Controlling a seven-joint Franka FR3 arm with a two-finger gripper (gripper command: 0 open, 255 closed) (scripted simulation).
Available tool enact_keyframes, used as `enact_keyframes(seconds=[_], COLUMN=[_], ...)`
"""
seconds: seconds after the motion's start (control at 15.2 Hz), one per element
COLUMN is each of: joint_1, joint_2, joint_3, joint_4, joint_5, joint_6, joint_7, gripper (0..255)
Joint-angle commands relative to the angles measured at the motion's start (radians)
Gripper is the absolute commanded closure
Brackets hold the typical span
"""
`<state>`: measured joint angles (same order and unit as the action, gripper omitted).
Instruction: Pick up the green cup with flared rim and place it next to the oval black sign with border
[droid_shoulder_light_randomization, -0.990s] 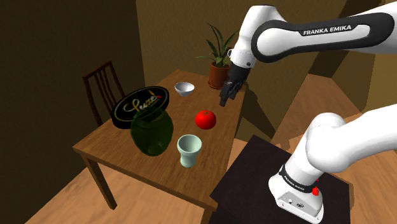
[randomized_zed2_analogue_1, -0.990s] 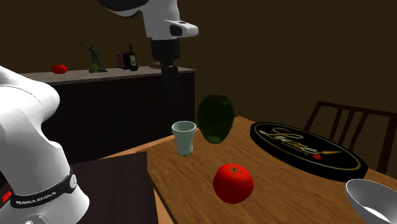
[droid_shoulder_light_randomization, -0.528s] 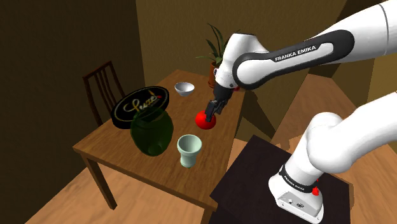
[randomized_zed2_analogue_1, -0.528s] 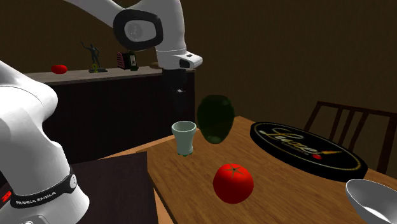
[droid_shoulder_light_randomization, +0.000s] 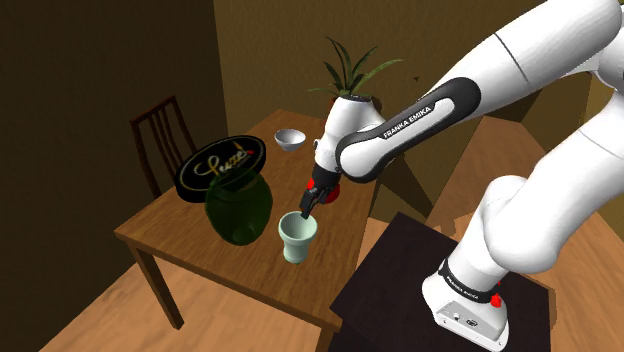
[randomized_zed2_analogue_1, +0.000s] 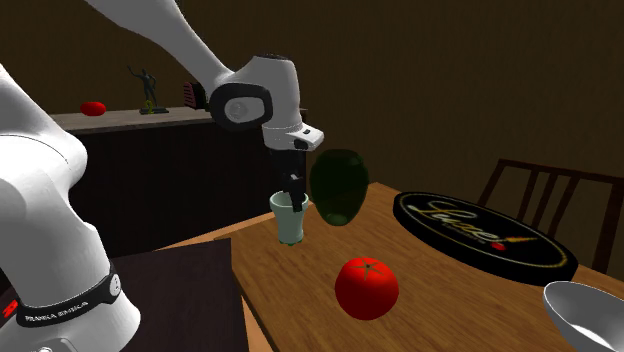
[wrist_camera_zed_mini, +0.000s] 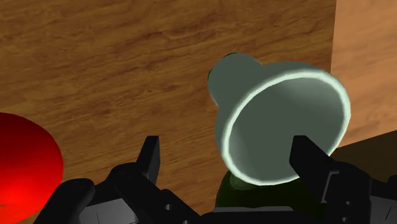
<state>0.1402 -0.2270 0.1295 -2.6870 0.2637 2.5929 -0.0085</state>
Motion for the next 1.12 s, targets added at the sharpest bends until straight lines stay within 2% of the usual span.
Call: enact_keyframes(seconds=[0.0,0.46,0.99,1.06], joint_1=[0.009,0.022,0.022,0.022], joint_2=[0.069,0.193,0.192,0.192], joint_3=[0.009,0.016,0.016,0.016], joint_4=[0.018,0.023,0.023,0.023], joint_5=[0.010,0.038,0.038,0.038], joint_6=[0.058,0.179,0.178,0.178], joint_7=[-0.001,-0.021,-0.021,-0.021], gripper=[0,0,0,255])
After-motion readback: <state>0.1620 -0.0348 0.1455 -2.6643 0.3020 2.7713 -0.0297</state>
